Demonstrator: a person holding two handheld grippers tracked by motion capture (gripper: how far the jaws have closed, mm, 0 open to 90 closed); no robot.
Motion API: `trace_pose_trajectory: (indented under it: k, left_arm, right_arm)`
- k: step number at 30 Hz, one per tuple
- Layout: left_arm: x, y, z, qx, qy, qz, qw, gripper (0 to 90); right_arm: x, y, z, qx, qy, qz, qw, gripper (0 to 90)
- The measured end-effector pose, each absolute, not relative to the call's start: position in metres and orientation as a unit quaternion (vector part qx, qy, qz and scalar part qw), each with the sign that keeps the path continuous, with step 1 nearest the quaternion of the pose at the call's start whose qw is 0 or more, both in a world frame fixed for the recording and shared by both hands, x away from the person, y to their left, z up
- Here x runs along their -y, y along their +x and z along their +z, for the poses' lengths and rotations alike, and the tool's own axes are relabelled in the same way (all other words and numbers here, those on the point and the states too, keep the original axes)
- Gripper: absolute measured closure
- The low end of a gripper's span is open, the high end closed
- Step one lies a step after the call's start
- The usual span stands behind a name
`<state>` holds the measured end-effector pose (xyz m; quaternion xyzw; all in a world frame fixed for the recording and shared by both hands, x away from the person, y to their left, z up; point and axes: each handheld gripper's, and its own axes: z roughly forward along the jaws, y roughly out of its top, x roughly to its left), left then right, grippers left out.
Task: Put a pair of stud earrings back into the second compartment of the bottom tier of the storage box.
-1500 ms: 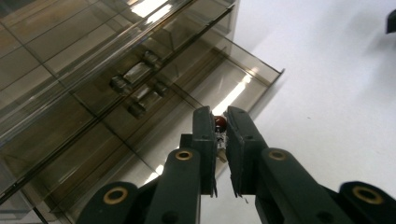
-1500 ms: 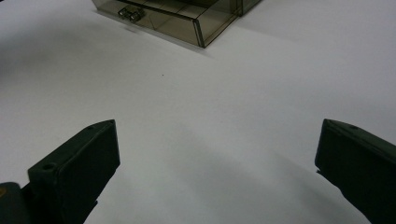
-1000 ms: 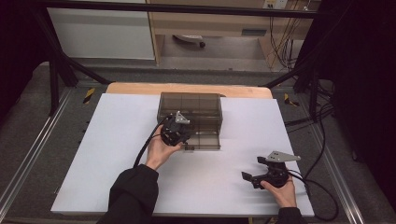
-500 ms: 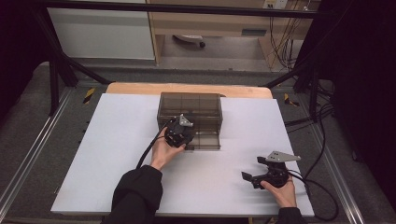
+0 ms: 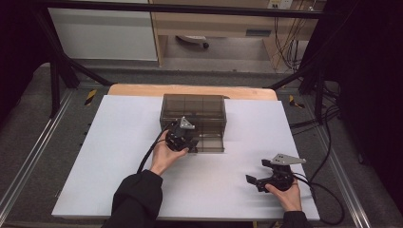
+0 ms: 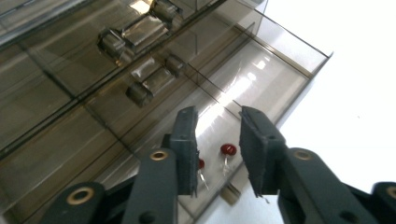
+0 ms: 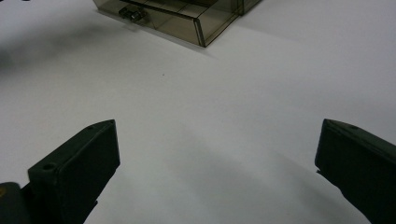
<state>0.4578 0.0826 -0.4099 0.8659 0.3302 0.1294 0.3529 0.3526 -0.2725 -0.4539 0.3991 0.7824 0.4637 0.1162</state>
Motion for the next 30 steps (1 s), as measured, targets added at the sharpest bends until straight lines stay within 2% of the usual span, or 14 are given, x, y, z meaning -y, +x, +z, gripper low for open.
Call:
trace_pose_trajectory:
  k: [9,15,30]
  left_arm:
    - [-0.098,0.437,-0.397,-0.320,0.860,0.137,0.372,47.2]
    - [-0.111,0.426,-0.392,-0.319,0.857,0.144,0.379,33.0]
    - [-0.148,0.400,-0.401,-0.325,0.850,0.145,0.390,12.9]
  right_arm:
    - [0.272,0.352,-0.454,-0.782,0.399,0.464,0.115,0.6]
    - [0.272,0.352,-0.454,-0.782,0.400,0.464,0.115,0.6]
    - [0.273,0.352,-0.453,-0.782,0.399,0.464,0.114,0.6]
